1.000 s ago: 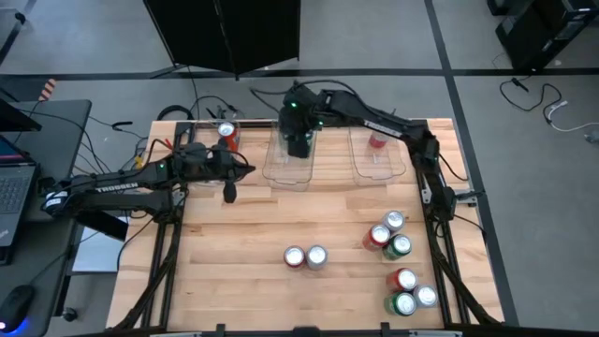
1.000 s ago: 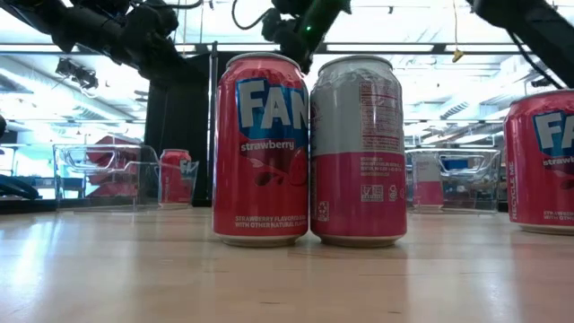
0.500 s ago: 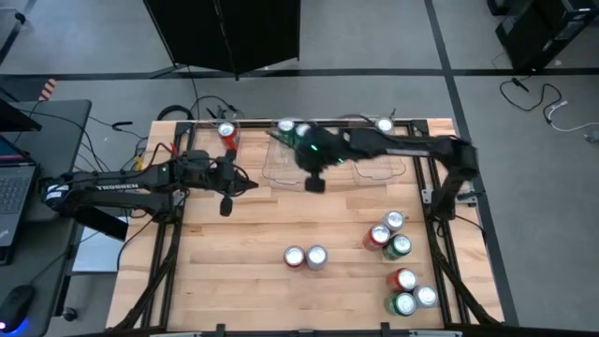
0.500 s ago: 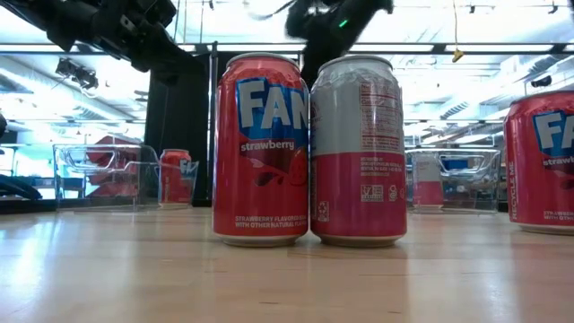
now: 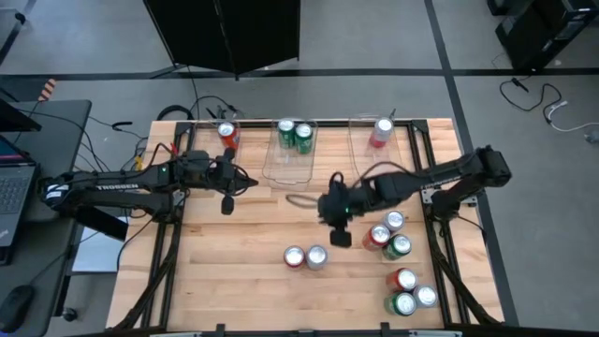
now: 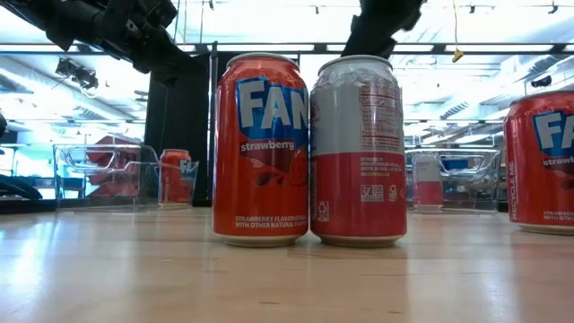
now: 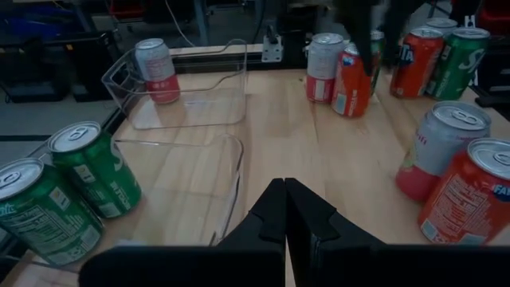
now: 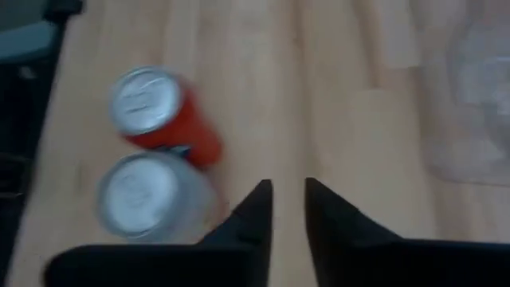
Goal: Sort soda cans
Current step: Put the left pink white soda can into the right transparent bin
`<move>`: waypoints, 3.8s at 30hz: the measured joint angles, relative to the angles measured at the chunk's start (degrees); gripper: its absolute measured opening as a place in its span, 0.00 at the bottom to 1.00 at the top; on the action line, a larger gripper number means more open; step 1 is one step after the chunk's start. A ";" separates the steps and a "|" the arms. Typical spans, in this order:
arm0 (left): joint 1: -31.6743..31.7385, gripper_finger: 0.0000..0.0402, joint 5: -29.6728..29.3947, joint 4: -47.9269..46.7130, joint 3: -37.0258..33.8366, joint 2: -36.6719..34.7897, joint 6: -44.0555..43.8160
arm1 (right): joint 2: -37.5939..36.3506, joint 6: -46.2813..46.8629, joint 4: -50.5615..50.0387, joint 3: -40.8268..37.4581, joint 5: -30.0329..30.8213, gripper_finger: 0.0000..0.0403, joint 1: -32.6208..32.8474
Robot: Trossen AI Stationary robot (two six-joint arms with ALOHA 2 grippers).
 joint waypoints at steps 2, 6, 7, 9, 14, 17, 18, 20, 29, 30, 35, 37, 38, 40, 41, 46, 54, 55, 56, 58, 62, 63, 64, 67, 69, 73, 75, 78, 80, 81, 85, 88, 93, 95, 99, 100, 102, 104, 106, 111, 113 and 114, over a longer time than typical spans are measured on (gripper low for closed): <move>0.00 0.00 0.00 -0.10 -0.02 0.00 0.06 | 0.25 1.92 0.04 -0.02 0.12 0.28 1.97; 0.00 0.00 0.00 -0.74 -0.02 0.00 0.11 | 0.14 5.88 0.40 -0.03 3.94 0.52 5.13; 0.00 0.00 -0.02 -0.90 -0.01 0.00 0.12 | 0.17 6.80 0.33 -0.04 4.70 0.59 5.85; 0.00 0.00 -0.02 -1.49 -0.02 0.00 0.27 | 0.36 8.40 0.76 -0.04 5.08 0.70 7.08; 0.00 0.00 -0.06 -2.70 -0.02 0.07 1.70 | 2.97 9.32 4.18 -0.02 6.58 0.94 8.92; -0.02 0.00 -0.07 -2.96 -0.02 0.11 1.74 | 4.90 9.30 5.50 -0.02 6.54 0.98 9.26; -0.02 0.00 -0.11 -3.17 -0.02 0.11 1.76 | 5.67 9.23 5.70 -0.02 6.44 0.98 9.37; -0.04 0.00 -0.13 -3.35 -0.02 0.11 1.80 | 6.82 9.03 5.81 -0.03 5.71 0.96 9.42; -0.04 0.00 -0.13 -3.98 -0.02 0.11 1.85 | 9.11 11.26 8.46 -0.04 0.57 0.97 9.80; -0.04 0.00 -0.13 -4.00 -0.02 0.11 1.85 | 9.29 11.26 8.99 -0.02 0.55 0.98 9.79; -0.03 0.00 -0.21 -4.40 -0.02 0.11 1.85 | 10.61 11.30 8.84 0.00 -0.89 0.98 9.79; -0.04 0.00 -0.48 -4.33 -0.02 0.13 1.83 | 11.06 11.31 9.06 -0.03 -1.31 0.98 9.75; -0.04 0.00 -0.51 -4.33 -0.02 0.20 1.85 | 11.22 11.31 9.55 0.02 -1.34 0.98 9.71; -0.04 0.00 -0.58 -4.36 -0.02 0.31 1.85 | 11.63 11.31 8.71 -0.02 -2.01 0.97 9.63; -0.04 0.00 -0.61 -4.22 -0.02 0.47 1.85 | 12.01 11.31 8.87 -0.02 -2.62 0.97 9.40; -0.04 0.00 -1.05 -3.96 -0.02 1.39 1.87 | 12.56 11.90 8.22 -0.02 -4.55 0.85 8.34; -0.02 0.00 -5.78 -3.32 -0.04 2.43 1.82 | 11.38 13.15 3.34 0.56 -2.45 0.68 5.56; -0.02 0.00 -5.84 -3.16 -0.04 2.45 1.67 | 10.71 13.30 1.09 1.02 -1.27 0.68 5.09; -0.02 0.00 -5.88 -2.91 -0.04 2.45 1.51 | 10.22 13.70 -1.38 1.63 0.22 0.68 4.57; -0.02 0.00 -5.90 -2.05 -0.04 2.45 0.81 | 8.75 15.65 -6.29 3.64 2.62 0.68 2.98; -0.02 0.00 -5.92 -1.17 -0.04 2.45 -1.06 | 4.93 19.49 -16.83 8.70 9.60 0.68 -2.60; -0.02 0.00 -5.92 -0.95 -0.04 2.45 -1.26 | 4.09 19.59 -18.43 9.70 11.23 0.68 -4.53; -0.02 0.00 -5.95 -0.70 -0.04 2.45 -1.32 | 3.34 19.52 -19.30 10.54 12.40 0.68 -6.63; -0.02 0.00 -5.95 -0.63 -0.04 2.45 -1.62 | 0.30 18.08 -22.46 13.03 14.62 0.68 -13.84; -0.02 0.00 -5.92 -0.63 -0.04 2.47 -1.71 | -2.26 16.28 -23.56 13.51 15.78 0.68 -19.26; -0.02 0.00 -5.95 -0.66 -0.04 2.47 -1.73 | -5.28 14.23 -23.31 13.46 20.86 0.68 -30.34; -0.02 0.00 -6.09 -0.66 -0.04 2.47 -1.54 | -6.21 13.50 -23.13 13.46 21.45 0.68 -35.52; -0.02 0.00 -6.44 -0.72 -0.04 2.47 -1.48 | -5.53 13.15 -22.19 13.46 21.45 0.68 -41.35; -0.02 0.00 -6.51 -0.73 -0.04 2.47 -1.29 | -3.70 13.03 -21.15 13.38 20.71 0.68 -44.08; -0.02 0.00 -6.52 -0.76 -0.04 2.47 -1.28 | -2.68 12.89 -20.37 13.35 19.96 0.68 -45.14; -0.02 0.00 -6.58 -1.18 -0.04 2.47 -1.24 | 1.83 12.78 -18.31 13.35 18.29 0.68 -47.94; -0.02 0.00 -6.67 -1.98 -0.04 2.47 -1.21 | 5.01 13.19 -18.10 13.31 18.10 0.68 -48.59; -0.02 0.00 -6.69 -2.69 -0.04 2.47 -1.21 | 7.93 14.04 -18.06 13.31 18.10 0.68 -48.53; -0.02 0.00 -6.69 -2.69 -0.04 2.47 -1.20 | 8.67 14.41 -18.29 13.31 18.12 0.68 -48.53; -0.02 0.00 -6.70 -2.78 -0.04 2.47 -1.26 | 8.52 14.64 -16.24 11.50 18.30 0.68 -48.87; -0.02 0.00 -6.69 -2.87 -0.04 2.47 -1.28 | 8.52 14.70 -16.04 10.87 18.27 0.68 -49.13; -0.02 0.00 -6.71 -2.82 -0.04 2.47 -1.28 | 8.52 14.69 -15.32 9.45 18.17 0.68 -49.65; -0.02 0.00 -6.71 -2.86 -0.04 2.47 -1.30 | 8.49 14.82 -13.48 7.91 17.73 0.68 -50.27; -0.02 0.00 -6.71 -2.85 -0.04 2.47 -1.30 | 8.49 14.83 -11.50 6.11 17.20 0.68 -50.66; -0.02 0.00 -6.70 -2.86 -0.04 2.47 -1.32 | 8.49 14.33 -7.12 2.77 16.31 0.68 -51.51; -0.02 0.00 -6.71 -2.89 -0.04 2.47 -1.34 | 8.47 14.26 -6.70 1.61 16.17 0.68 -51.79; -0.02 0.00 -6.71 -2.88 -0.04 2.47 -1.34 | 8.47 14.28 -6.58 1.12 15.89 0.68 -51.95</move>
